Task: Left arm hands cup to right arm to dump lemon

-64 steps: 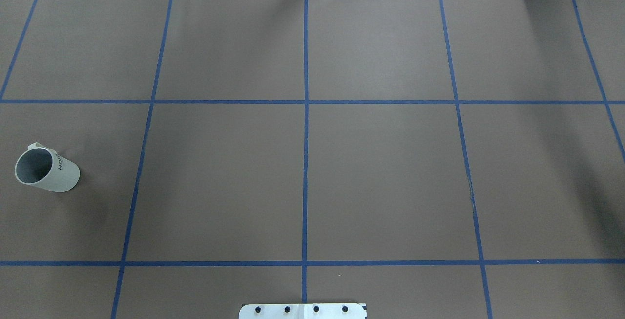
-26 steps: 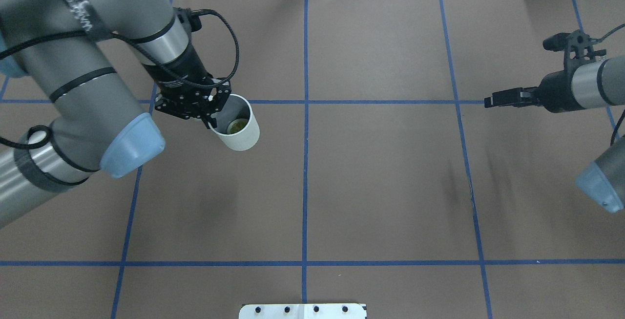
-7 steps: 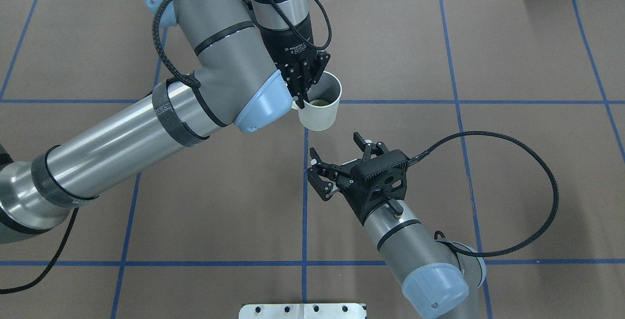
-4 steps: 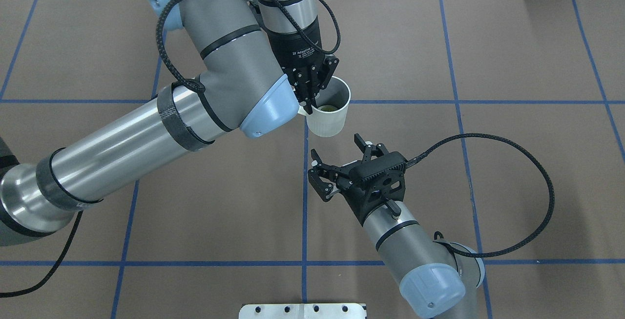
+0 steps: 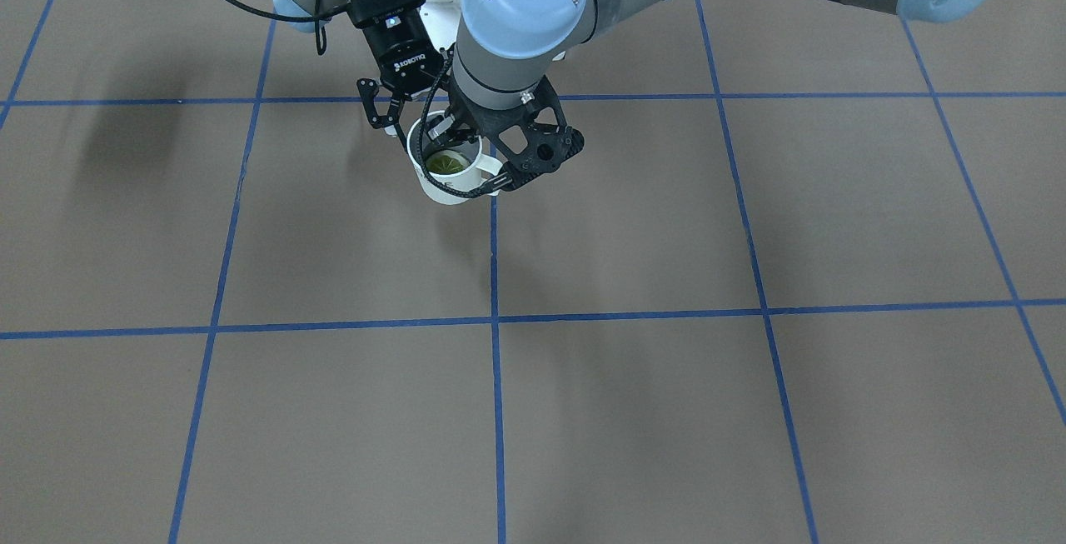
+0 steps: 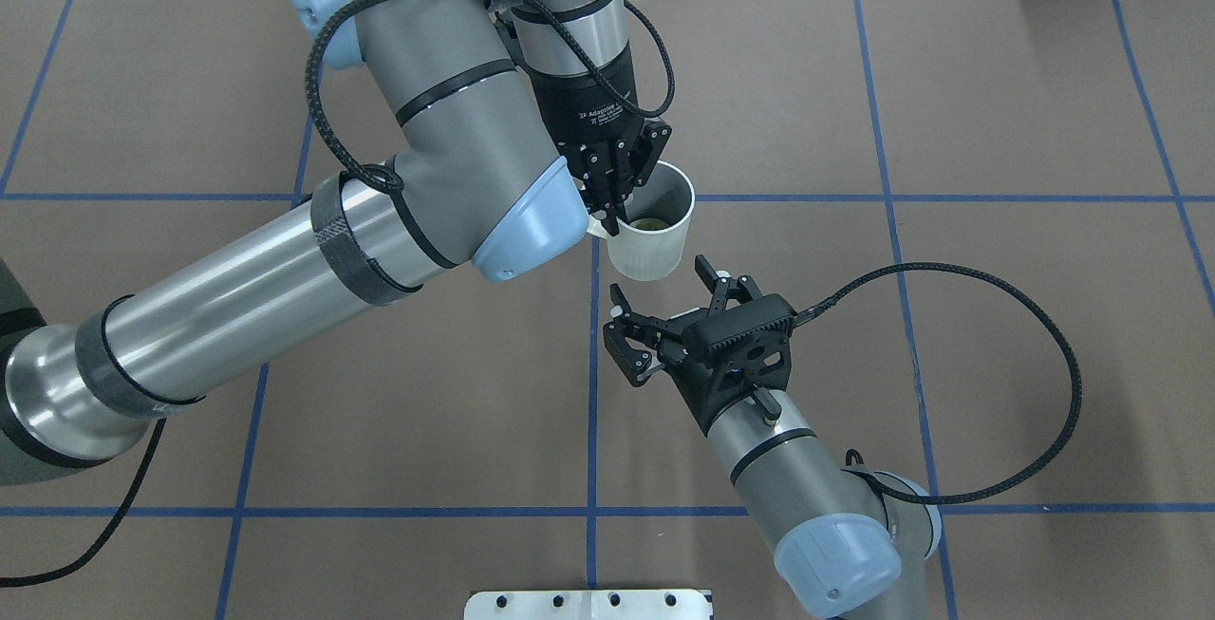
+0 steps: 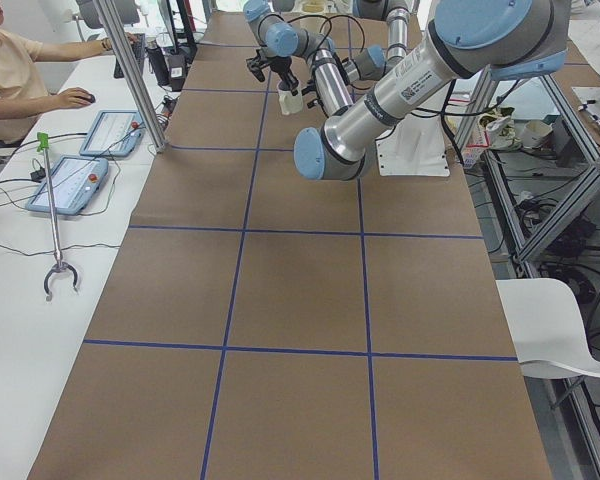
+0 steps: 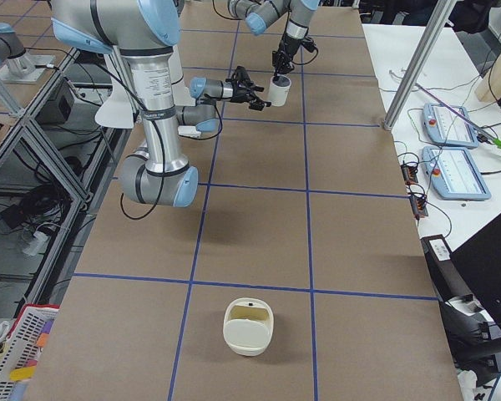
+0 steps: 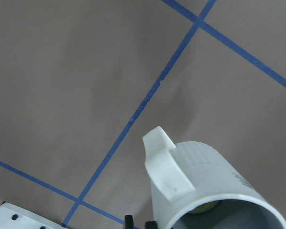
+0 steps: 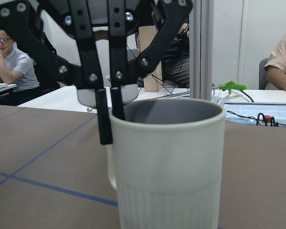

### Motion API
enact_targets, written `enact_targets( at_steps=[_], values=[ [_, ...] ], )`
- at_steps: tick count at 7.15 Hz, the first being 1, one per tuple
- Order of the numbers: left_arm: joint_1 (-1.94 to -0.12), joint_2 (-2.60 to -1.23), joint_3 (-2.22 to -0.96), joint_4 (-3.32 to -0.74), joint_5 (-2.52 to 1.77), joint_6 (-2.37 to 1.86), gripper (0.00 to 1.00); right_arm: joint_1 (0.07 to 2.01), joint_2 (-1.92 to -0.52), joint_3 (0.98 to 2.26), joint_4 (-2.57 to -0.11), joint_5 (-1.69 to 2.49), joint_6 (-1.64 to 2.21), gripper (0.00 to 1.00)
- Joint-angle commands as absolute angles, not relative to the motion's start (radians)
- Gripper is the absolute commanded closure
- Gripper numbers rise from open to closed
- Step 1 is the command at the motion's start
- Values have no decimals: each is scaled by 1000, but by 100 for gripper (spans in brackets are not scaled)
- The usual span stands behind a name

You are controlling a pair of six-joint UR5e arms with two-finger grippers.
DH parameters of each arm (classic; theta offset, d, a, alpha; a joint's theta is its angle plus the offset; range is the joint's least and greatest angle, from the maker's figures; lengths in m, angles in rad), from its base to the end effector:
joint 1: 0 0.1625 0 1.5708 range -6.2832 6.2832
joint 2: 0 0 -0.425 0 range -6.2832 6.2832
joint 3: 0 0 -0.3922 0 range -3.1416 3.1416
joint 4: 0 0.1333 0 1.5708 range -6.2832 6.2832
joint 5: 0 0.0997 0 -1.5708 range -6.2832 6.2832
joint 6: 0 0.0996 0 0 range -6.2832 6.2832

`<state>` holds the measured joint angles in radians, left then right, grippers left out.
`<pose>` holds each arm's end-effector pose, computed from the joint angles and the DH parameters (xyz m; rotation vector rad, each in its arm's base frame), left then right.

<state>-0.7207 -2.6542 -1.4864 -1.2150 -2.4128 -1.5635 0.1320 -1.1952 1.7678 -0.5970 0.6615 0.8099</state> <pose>0.4925 -0.5111 0.0250 -0.5456 0.8566 -0.3810 -0.5165 -0.2823 0.2472 1.2320 -0.9561 0.2062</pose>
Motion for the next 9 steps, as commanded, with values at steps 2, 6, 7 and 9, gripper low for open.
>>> enact_targets(
  at_steps=[2, 6, 7, 9],
  values=[
    [-704, -2657, -1489, -1213, -2411, -1565, 100, 132, -1195, 1760, -598, 632, 810, 2],
    [-686, -2657, -1503, -1216, -2411, -1592, 100, 135, -1197, 1758, -600, 630, 810, 2],
    [-680, -2657, -1505, -1216, -2411, -1594, 100, 137, -1197, 1758, -600, 614, 810, 2],
    [-664, -2657, -1511, -1213, -2410, -1601, 100, 135, -1195, 1746, -598, 611, 810, 2]
  ],
)
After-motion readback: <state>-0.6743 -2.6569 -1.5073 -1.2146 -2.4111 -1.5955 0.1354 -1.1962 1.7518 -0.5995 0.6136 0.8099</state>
